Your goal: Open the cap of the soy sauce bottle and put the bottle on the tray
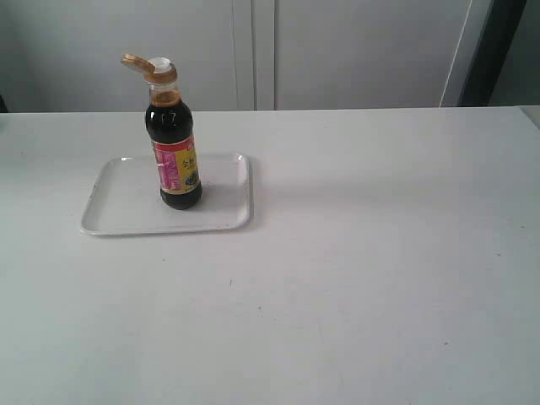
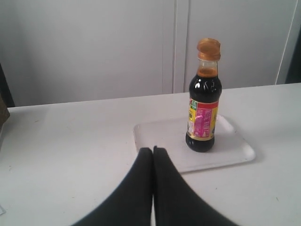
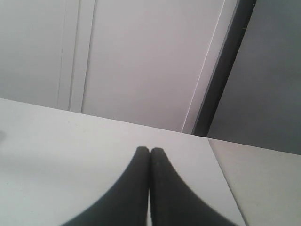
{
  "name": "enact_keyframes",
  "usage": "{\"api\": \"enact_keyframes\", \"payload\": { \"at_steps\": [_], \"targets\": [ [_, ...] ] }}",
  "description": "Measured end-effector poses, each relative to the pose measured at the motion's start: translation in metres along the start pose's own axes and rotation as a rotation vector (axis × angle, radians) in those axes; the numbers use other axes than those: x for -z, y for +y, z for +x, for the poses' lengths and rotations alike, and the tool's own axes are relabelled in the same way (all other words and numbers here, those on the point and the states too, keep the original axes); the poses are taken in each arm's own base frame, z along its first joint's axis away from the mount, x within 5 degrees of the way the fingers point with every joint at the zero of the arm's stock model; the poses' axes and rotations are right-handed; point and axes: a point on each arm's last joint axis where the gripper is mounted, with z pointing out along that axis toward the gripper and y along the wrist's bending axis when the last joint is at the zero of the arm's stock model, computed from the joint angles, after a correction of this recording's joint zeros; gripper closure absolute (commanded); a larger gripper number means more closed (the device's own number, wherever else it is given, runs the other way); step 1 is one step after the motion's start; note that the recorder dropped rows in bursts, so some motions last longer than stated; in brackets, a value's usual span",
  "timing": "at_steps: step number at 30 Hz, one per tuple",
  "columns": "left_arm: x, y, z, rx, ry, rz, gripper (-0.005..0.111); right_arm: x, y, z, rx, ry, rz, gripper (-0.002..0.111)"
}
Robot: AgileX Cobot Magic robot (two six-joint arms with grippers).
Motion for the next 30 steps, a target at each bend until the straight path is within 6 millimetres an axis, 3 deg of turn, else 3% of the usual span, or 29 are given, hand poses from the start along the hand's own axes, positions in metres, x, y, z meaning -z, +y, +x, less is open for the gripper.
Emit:
{"api": "enact_keyframes", "payload": {
  "at_steps": [14, 30],
  "targets": [
    [-0.016, -0.003, 0.047, -0.115, 0.152, 0.04, 0.107, 0.0, 0.0, 0.0, 0.0, 0.0, 0.0, 0.108],
    [-0.017, 0.0, 0.064, -0.067, 0.225, -0.043, 0.107, 0.0, 0.0, 0.0, 0.0, 0.0, 0.0, 0.108]
  ]
}}
